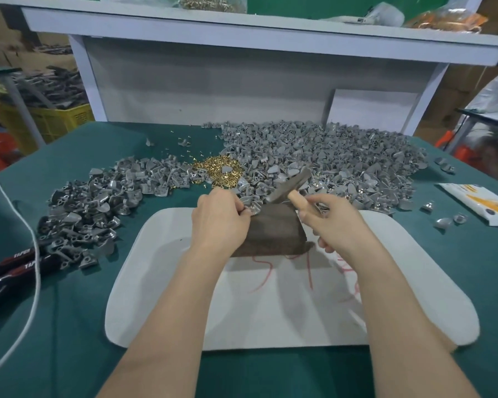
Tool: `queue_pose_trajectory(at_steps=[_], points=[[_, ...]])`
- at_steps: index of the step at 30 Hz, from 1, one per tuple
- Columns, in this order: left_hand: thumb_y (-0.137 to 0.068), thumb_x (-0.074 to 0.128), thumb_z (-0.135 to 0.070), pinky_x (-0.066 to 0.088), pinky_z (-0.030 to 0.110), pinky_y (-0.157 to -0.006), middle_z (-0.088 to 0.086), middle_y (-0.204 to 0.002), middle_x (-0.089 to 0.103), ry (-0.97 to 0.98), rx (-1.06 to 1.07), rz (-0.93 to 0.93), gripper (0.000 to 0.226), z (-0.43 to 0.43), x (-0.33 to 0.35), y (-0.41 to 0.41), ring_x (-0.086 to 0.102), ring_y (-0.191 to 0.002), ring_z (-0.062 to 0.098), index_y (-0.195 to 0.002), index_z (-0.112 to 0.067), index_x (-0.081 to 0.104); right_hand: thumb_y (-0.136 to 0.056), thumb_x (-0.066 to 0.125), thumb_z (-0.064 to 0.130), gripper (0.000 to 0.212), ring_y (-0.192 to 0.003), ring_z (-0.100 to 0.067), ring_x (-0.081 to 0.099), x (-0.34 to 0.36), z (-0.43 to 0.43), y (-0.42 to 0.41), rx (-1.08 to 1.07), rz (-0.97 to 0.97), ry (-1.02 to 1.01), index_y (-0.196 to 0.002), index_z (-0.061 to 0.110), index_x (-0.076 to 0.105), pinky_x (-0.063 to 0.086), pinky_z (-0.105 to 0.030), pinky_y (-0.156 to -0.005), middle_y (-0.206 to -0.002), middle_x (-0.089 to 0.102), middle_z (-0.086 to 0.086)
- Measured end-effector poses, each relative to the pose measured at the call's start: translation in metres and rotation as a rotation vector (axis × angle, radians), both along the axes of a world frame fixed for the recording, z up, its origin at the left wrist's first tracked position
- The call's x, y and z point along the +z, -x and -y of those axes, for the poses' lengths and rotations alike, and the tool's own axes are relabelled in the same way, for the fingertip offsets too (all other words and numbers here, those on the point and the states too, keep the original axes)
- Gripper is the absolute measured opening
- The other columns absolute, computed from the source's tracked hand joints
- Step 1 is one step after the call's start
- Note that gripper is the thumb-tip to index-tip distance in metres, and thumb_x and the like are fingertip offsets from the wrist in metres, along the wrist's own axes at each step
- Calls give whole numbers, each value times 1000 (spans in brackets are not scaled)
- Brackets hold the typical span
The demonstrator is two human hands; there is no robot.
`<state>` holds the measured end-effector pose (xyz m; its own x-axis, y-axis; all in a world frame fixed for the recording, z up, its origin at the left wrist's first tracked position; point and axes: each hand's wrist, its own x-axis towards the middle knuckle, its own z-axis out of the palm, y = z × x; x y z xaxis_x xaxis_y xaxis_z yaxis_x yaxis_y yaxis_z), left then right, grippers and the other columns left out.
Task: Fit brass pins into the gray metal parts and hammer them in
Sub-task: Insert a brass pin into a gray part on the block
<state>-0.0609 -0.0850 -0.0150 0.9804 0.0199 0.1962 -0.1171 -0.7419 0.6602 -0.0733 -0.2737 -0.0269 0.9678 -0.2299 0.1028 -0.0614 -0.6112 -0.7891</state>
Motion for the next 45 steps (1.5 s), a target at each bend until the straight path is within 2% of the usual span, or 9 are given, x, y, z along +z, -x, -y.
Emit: queue_pose_trajectory(at_steps=[7, 14, 20, 24, 27, 30, 34, 40, 45], points=[[-89, 63, -20, 49, 42, -89, 0, -88, 67, 53, -21, -32, 16, 1, 3, 2, 60, -100, 26, -73, -21, 64, -90, 60, 32, 28, -103, -20, 61, -7, 3, -7, -9, -38, 252, -115, 24, 67, 47, -29, -85, -108, 70, 1], [-89, 63, -22, 46, 41, -94, 1, -95, 68, 102, -55, -10, 20, 4, 6, 3, 60, -104, 25, -71, -28, 56, -87, 62, 32, 24, -89, -14, 58, 15, -25, -1, 1, 313, 230, -109, 23, 69, 42, -26, -85, -96, 64, 1], [-91, 57, -20, 42, 41, -97, 3, -116, 61, 161, -17, 113, 9, 2, 2, -1, 54, -112, 25, -97, -21, 64, -90, 60, 20, 9, -84, -8, 60, 33, -59, -21, 209, 144, 197, -91, 26, 66, 48, -26, -80, -89, 67, 7], [-94, 51, -15, 38, 18, -87, -2, -118, 55, 632, 211, 250, 15, -7, 10, -5, 53, -104, 11, -105, -25, 56, -93, 55, 17, 26, -88, -11, 59, 49, -58, -60, -75, 218, 94, -118, 19, 61, 49, -29, -85, -112, 65, 0], [-94, 44, -8, 39, 6, -71, -7, -110, 56, 1048, 364, 262, 23, -16, 14, -6, 53, -94, 0, -104, -25, 55, -93, 52, 14, 57, -98, -22, 56, 48, -65, -88, -30, 32, 289, -145, 25, 32, 45, -42, -98, -136, 51, -6], [-94, 40, -6, 37, 10, -69, -9, -108, 54, 1258, 465, 225, 25, -22, 13, -9, 50, -88, -4, -106, -24, 53, -92, 54, 12, 48, -80, -15, 58, 40, -90, -101, 93, 32, 327, -138, 25, 45, 50, -33, -80, -132, 55, -4], [-92, 40, -5, 38, 12, -69, -1, -116, 56, 1370, 535, 220, 24, -26, 14, -12, 55, -94, 6, -105, -21, 53, -89, 59, 12, 23, -98, -23, 63, 27, -126, -118, 256, -121, 554, -109, 13, 68, 52, -38, -90, -114, 66, -8], [-91, 40, -5, 38, 14, -70, 0, -114, 54, 1431, 597, 241, 24, -28, 16, -13, 51, -98, 11, -102, -22, 52, -86, 57, 9, 27, -99, -27, 62, 17, -152, -134, 249, -128, 657, -112, 10, 66, 53, -35, -85, -112, 66, -8], [-93, 39, -5, 38, 10, -65, -2, -113, 52, 1506, 643, 237, 23, -32, 14, -16, 49, -95, 7, -106, -20, 50, -87, 45, 1, 49, -121, -28, 50, 9, -182, -137, 438, -71, 591, -133, 19, 52, 44, -36, -99, -136, 52, -7]])
